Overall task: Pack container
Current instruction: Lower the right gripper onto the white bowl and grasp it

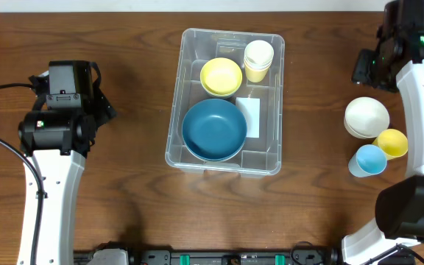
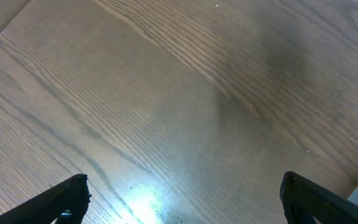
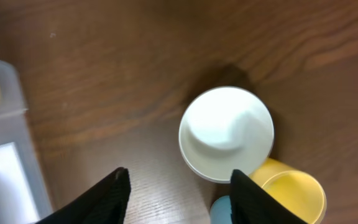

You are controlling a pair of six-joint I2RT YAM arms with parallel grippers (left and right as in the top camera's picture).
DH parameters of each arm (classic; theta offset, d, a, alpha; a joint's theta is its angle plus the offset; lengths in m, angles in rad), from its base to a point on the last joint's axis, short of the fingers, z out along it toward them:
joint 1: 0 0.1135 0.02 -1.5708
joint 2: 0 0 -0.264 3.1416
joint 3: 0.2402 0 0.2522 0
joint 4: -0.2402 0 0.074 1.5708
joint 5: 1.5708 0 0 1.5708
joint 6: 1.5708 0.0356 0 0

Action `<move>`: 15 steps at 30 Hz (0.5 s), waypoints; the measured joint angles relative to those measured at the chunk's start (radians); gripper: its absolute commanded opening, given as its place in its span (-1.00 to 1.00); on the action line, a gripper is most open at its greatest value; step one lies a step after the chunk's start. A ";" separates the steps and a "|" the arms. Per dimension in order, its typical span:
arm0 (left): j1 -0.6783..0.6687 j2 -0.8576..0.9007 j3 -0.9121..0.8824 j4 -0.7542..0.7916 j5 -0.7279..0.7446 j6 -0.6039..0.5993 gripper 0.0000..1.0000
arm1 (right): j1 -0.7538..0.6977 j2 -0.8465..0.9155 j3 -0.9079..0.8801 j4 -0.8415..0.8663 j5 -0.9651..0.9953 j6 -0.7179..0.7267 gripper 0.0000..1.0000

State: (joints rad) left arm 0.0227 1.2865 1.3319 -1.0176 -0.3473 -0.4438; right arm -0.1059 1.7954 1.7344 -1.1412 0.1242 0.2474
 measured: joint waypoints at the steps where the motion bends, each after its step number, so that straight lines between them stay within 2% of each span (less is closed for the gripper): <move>1: 0.000 0.000 0.000 0.000 0.000 0.000 0.96 | -0.003 0.000 -0.035 0.033 0.000 0.003 0.21; 6: 0.000 0.000 0.000 0.000 0.000 0.000 0.96 | -0.008 0.008 -0.256 0.237 -0.002 0.008 0.40; 15: 0.000 0.000 0.000 0.000 0.000 0.000 0.96 | -0.008 0.016 -0.549 0.549 0.008 0.006 0.40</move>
State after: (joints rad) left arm 0.0227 1.2865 1.3319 -1.0180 -0.3473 -0.4438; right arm -0.1143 1.8114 1.1851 -0.5919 0.1326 0.2531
